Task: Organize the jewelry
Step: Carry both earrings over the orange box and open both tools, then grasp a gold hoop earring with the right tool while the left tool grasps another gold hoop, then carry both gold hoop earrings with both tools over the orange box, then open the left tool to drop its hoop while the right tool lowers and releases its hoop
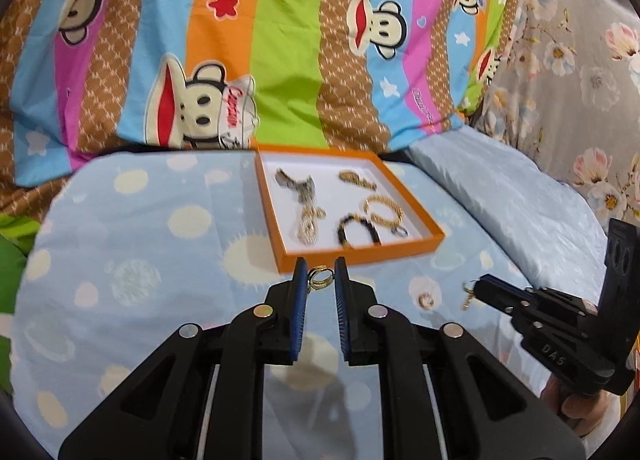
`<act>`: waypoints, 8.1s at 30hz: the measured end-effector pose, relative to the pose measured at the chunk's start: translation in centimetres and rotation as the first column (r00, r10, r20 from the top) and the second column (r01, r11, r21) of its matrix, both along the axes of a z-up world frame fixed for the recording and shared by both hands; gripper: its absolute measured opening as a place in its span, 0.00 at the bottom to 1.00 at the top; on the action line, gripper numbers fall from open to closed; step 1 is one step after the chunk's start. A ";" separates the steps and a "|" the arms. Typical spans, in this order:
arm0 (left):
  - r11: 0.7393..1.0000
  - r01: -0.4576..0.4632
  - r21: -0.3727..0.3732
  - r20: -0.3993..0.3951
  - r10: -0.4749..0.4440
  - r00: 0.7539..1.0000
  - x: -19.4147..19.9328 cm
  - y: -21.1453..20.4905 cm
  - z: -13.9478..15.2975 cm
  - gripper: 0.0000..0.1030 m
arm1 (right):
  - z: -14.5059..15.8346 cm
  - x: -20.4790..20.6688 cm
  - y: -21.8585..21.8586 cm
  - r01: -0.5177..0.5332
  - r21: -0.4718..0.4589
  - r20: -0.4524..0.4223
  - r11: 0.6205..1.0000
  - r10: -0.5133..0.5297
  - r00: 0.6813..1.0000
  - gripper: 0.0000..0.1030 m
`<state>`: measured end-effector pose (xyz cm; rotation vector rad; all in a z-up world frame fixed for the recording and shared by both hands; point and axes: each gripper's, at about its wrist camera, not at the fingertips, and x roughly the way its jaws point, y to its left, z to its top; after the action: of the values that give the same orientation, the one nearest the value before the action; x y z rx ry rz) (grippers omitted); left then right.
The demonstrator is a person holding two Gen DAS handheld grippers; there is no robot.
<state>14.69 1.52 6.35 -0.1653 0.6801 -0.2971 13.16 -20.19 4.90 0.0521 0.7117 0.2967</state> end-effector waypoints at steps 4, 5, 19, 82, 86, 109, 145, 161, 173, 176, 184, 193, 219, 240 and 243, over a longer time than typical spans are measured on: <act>1.000 -0.007 0.005 0.043 0.007 0.999 2.6 -0.3 1.9 0.12 | 1.9 3.0 -0.8 0.011 0.008 0.027 1.000 -0.011 1.000 0.04; 1.000 -0.007 0.008 0.048 0.006 0.999 3.1 -0.5 2.1 0.12 | 2.2 3.9 -0.9 0.014 0.009 0.029 1.000 -0.014 0.999 0.04; 0.999 0.016 0.034 -0.037 -0.015 0.999 13.5 -5.1 -2.4 0.13 | -2.0 15.9 1.9 -0.019 0.028 -0.090 0.999 0.021 0.996 0.04; 0.998 -0.006 0.060 -0.140 0.015 0.990 -5.4 -3.0 -6.4 0.53 | -5.5 -6.2 -2.9 0.085 -0.053 -0.166 0.995 -0.093 0.982 0.17; 0.993 0.009 0.120 -0.112 0.005 0.994 -4.5 -5.1 -5.8 0.53 | -5.4 -6.3 -3.8 0.117 -0.013 -0.166 0.993 -0.118 0.979 0.17; 0.966 0.140 0.217 -0.184 -0.101 0.978 2.3 -15.2 -7.7 0.22 | -5.8 -6.0 -6.1 0.183 0.067 -0.196 0.981 -0.167 0.966 0.17; 0.993 0.050 0.105 -0.149 -0.035 0.988 -3.4 -8.2 -7.0 0.16 | -5.6 -6.3 -5.9 0.185 0.071 -0.191 0.980 -0.169 0.967 0.17; 0.991 0.034 0.127 -0.124 -0.018 0.992 -5.5 -5.0 -5.3 0.16 | -2.5 -4.1 -3.5 0.123 -0.001 -0.124 0.992 -0.122 0.985 0.17; 0.986 -0.094 0.139 -0.028 0.099 0.995 3.7 -3.0 -1.5 0.16 | 1.5 6.2 -0.1 0.066 -0.056 -0.011 0.996 -0.066 0.998 0.17; 0.980 -0.123 0.159 -0.033 0.130 0.991 6.5 -2.7 -2.2 0.16 | 1.4 8.6 0.2 0.065 -0.059 -0.009 0.996 -0.065 0.998 0.17; 0.982 -0.150 0.111 -0.039 0.155 0.987 10.9 -2.3 -2.7 0.16 | 0.1 13.6 0.8 0.078 -0.021 -0.028 0.997 -0.078 0.997 0.17; 0.985 -0.135 0.111 -0.059 0.142 0.988 13.4 -3.3 -4.5 0.16 | -2.5 15.8 1.8 0.070 0.010 -0.066 0.997 -0.069 0.995 0.17; 0.982 -0.127 0.138 -0.054 0.135 0.989 13.9 -3.7 -5.5 0.16 | -3.5 16.3 2.6 0.051 -0.028 -0.058 0.998 -0.053 0.997 0.17; 0.983 -0.157 0.093 -0.041 0.161 0.986 13.9 -3.4 -5.7 0.38 | -3.8 16.4 2.9 0.053 -0.040 -0.041 0.998 -0.054 0.998 0.38; 0.983 -0.156 0.101 -0.040 0.161 0.986 13.8 -3.5 -5.7 0.38 | -3.8 16.4 2.9 0.053 -0.041 -0.044 0.998 -0.055 0.998 0.38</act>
<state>28.49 -1.98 0.68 -0.1331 0.7227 -0.1070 29.53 -17.34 1.12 0.0405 0.7596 0.2299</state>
